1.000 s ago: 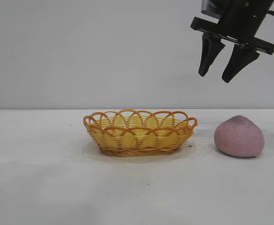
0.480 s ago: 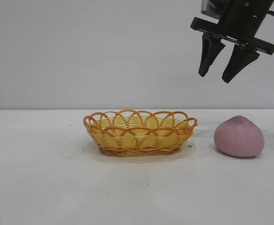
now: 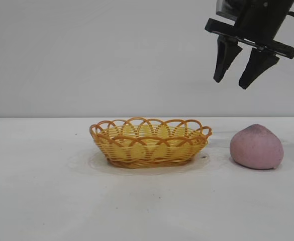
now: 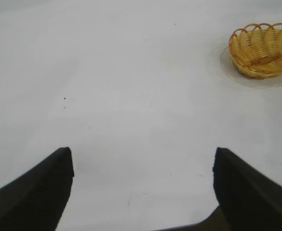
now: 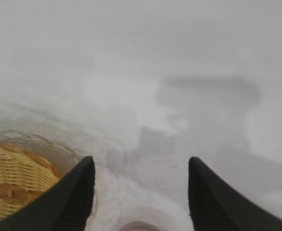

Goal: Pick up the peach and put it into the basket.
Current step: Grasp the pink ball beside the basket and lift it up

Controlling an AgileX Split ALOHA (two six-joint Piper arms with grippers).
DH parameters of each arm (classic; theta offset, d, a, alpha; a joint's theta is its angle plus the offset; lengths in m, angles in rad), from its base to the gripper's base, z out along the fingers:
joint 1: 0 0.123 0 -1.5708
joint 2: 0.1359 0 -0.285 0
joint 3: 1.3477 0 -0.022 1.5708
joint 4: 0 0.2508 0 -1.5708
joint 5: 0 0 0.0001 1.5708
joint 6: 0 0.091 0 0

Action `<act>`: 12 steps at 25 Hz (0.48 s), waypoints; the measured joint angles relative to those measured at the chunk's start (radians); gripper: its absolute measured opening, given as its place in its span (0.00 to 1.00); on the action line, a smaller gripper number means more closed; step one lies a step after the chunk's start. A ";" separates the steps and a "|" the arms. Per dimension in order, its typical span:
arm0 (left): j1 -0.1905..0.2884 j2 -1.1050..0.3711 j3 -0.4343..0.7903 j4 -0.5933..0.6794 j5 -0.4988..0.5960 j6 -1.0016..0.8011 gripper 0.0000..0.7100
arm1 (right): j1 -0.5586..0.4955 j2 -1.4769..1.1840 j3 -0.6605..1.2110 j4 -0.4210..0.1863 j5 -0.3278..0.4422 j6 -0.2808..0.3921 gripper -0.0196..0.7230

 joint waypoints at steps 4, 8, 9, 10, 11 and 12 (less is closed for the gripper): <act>0.000 -0.002 0.000 0.000 0.000 0.000 0.75 | 0.000 0.002 0.000 0.000 0.002 0.000 0.51; 0.000 -0.002 0.000 0.000 0.000 0.000 0.75 | 0.000 0.003 0.000 0.000 0.011 0.000 0.51; 0.000 -0.002 0.000 0.000 0.000 0.000 0.75 | 0.000 0.003 0.000 0.000 0.013 0.000 0.51; 0.000 -0.002 0.000 0.000 0.000 0.000 0.75 | 0.000 0.003 0.000 0.000 0.013 0.000 0.51; 0.000 -0.002 0.000 0.000 0.000 0.000 0.75 | 0.000 0.003 0.000 0.000 0.013 0.000 0.51; 0.000 -0.002 0.000 0.000 0.000 0.000 0.75 | 0.000 0.003 0.000 0.000 0.013 0.000 0.51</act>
